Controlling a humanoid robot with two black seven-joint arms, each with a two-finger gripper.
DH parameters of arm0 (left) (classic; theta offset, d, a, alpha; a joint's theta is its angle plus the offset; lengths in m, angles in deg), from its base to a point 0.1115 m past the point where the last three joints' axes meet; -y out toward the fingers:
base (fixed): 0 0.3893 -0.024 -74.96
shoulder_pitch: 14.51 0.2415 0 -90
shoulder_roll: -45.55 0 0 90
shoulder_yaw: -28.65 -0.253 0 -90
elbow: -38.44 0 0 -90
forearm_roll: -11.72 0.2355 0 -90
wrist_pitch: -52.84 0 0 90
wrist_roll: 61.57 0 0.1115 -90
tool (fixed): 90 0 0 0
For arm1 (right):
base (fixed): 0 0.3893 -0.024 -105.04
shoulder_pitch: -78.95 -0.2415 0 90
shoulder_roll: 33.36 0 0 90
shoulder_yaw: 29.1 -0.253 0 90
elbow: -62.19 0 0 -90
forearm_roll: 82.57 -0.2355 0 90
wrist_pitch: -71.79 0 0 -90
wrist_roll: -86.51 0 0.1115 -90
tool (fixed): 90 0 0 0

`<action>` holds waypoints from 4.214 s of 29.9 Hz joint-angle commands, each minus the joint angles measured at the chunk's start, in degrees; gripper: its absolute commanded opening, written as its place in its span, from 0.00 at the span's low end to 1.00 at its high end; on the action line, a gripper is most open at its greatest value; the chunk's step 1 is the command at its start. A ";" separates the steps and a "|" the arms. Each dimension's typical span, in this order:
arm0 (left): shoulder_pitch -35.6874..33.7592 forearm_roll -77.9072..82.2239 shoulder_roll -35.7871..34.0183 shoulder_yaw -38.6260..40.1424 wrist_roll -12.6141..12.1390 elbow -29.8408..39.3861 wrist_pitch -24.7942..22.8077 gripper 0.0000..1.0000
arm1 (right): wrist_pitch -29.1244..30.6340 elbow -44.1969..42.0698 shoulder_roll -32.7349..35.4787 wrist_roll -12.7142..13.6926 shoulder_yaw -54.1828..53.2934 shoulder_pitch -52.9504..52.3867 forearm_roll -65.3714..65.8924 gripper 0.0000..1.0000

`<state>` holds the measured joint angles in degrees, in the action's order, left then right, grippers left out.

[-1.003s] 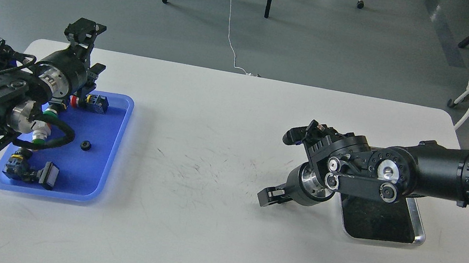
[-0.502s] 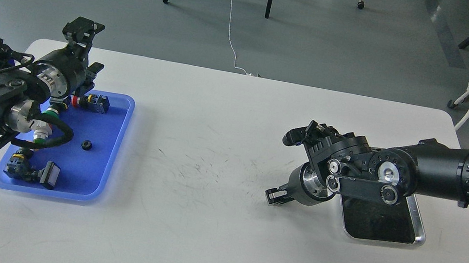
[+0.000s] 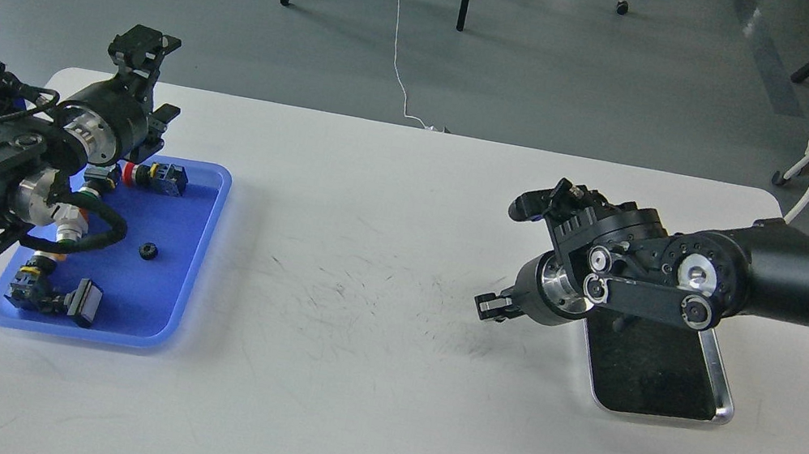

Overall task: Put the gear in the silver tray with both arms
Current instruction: 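Lift the gear with the right gripper and move it over the silver tray, then lower the gear into the silver tray and open the right gripper, then raise and withdraw the right gripper from the silver tray, then reach the left gripper into the blue tray and grasp another black gear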

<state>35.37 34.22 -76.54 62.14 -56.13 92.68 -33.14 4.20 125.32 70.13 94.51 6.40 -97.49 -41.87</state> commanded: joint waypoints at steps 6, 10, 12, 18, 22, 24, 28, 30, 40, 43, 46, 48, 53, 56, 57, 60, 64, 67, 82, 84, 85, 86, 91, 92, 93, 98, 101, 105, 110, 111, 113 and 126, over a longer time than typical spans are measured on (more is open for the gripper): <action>-0.05 0.00 0.54 0.00 0.01 -0.10 0.02 0.98 | 0.71 0.33 14.01 -0.97 -3.69 2.94 0.78 0.05; -0.05 0.00 0.72 -0.09 0.01 -0.10 0.02 0.98 | 0.45 -0.99 16.48 -1.59 -3.69 6.45 1.83 0.05; -0.05 0.00 0.80 -0.09 0.10 -0.10 0.11 0.98 | 0.27 -2.92 16.49 -1.59 -4.04 8.56 2.10 0.05; -0.05 0.00 0.80 -0.09 0.10 -0.19 0.02 0.98 | -0.26 -5.39 15.52 -1.59 -6.23 13.14 2.18 0.04; -0.05 0.00 0.80 -0.09 0.10 -0.19 0.11 0.98 | -0.87 -6.09 14.90 -1.59 -6.32 13.93 2.18 0.07; -0.05 0.08 0.80 -0.09 0.10 -0.19 0.11 0.98 | -0.87 -6.00 14.90 -1.59 -6.32 14.11 2.18 0.11; -0.05 0.00 0.80 -0.09 0.10 -0.19 0.11 0.98 | -0.87 -6.00 14.90 -1.59 -6.32 14.28 2.18 0.16; -0.05 0.08 0.80 -0.09 0.10 -0.19 0.11 0.98 | -0.87 -5.83 14.90 -1.59 -6.32 14.19 2.18 0.17; 0.04 0.00 0.80 -0.18 0.10 -0.27 0.19 0.98 | -0.87 -5.91 15.87 -1.59 -6.41 13.93 2.18 0.17; 0.04 0.00 0.80 -0.18 0.10 -0.27 0.19 0.98 | -0.96 -6.00 15.96 -1.59 -6.58 13.76 2.36 0.17; 0.04 0.09 0.98 -0.18 0.10 -0.27 0.19 0.98 | -0.96 -6.00 15.96 -1.59 -7.20 13.76 2.36 0.17; -0.05 0.09 1.42 -0.27 0.10 -0.27 0.28 0.98 | -1.05 -6.00 15.96 -1.59 -7.29 13.58 2.36 0.17; -0.13 0.09 1.51 -0.27 0.10 -0.36 0.28 0.98 | -1.05 -6.27 15.78 -1.59 -7.29 13.05 2.45 0.17; -0.13 0.09 1.42 -0.27 0.10 -0.36 0.28 0.98 | -1.14 -8.37 15.26 -1.59 -7.29 13.40 2.45 0.17; -0.13 0.09 1.42 -0.27 0.10 -0.36 0.20 0.98 | -1.22 -9.16 15.17 -1.59 -7.29 13.75 2.45 0.17; -0.13 0.09 1.42 -0.27 0.10 -0.54 0.28 0.98 | -1.75 -11.10 14.99 -1.59 -7.29 14.28 2.45 0.17; -0.31 0.09 1.42 -0.18 0.10 -0.62 0.28 0.98 | -1.75 -11.10 14.55 -1.59 -7.29 14.72 2.45 0.17; -0.31 0.09 1.42 -0.18 0.10 -0.63 0.28 0.98 | -1.75 -11.10 14.46 -1.59 -7.29 14.72 2.45 0.17; -0.40 0.17 1.42 -0.09 0.18 -0.80 0.28 0.98 | -1.66 -10.92 14.46 -1.59 -11.23 14.28 2.01 0.93; -0.40 0.17 1.42 -0.09 0.18 -0.80 0.28 0.98 | -1.58 -10.92 14.99 -1.59 -15.00 14.28 2.01 0.93; -0.40 0.26 1.42 -0.09 0.10 -0.80 0.28 0.98 | -1.58 -10.92 15.16 -1.59 -17.29 14.11 2.01 0.94; -0.48 0.26 1.42 -0.09 0.10 -0.80 0.28 0.98 | -1.58 -10.84 15.17 -1.59 -19.48 14.11 1.66 0.94; -1.10 0.09 0.98 0.08 -0.43 -0.71 1.51 0.98 | -2.02 -11.10 16.92 -1.68 -37.83 16.21 1.04 0.94; -1.19 0.09 0.72 0.17 -0.52 -0.63 1.51 0.98 | -2.02 -11.10 17.01 -1.68 -42.31 16.91 0.34 0.94; -1.27 0.09 0.45 0.35 -0.52 -0.36 1.43 0.98 | -1.93 -11.10 17.01 -1.68 -47.40 18.14 -1.75 0.94; -1.28 0.00 -5.16 0.35 -0.61 2.96 0.11 0.98 | -1.31 -11.98 20.16 -1.06 -64.39 24.55 -26.23 0.94; -1.10 0.17 -9.99 -0.18 -0.61 8.41 -1.03 0.98 | -0.70 -12.07 23.94 -1.67 -68.10 28.33 -41.00 0.94; 0.13 3.23 -17.55 -1.75 -0.61 19.82 -2.70 0.98 | 2.81 -12.24 26.06 -3.69 -72.58 37.73 -55.72 0.94; 1.54 21.74 -25.21 -10.01 1.58 28.29 -5.17 0.98 | 4.93 -12.16 25.45 -5.28 -84.52 50.91 -57.76 0.94; 1.54 27.71 -25.47 -11.42 3.24 28.29 -5.08 0.98 | 5.01 -12.16 25.10 -5.28 -86.81 53.20 -57.67 0.94; 1.71 38.96 -25.83 -14.14 6.23 27.77 -4.99 0.98 | 4.67 -12.42 23.00 -5.28 -89.28 56.19 -57.67 0.94; 5.31 66.61 -21.00 -23.99 11.00 17.84 1.77 0.97 | 4.84 -14.70 19.21 -5.28 -89.03 59.02 -57.14 0.96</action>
<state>39.86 98.69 -98.76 39.81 -45.20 112.77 -32.57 8.78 111.59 88.77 89.27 -82.50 -38.49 -99.04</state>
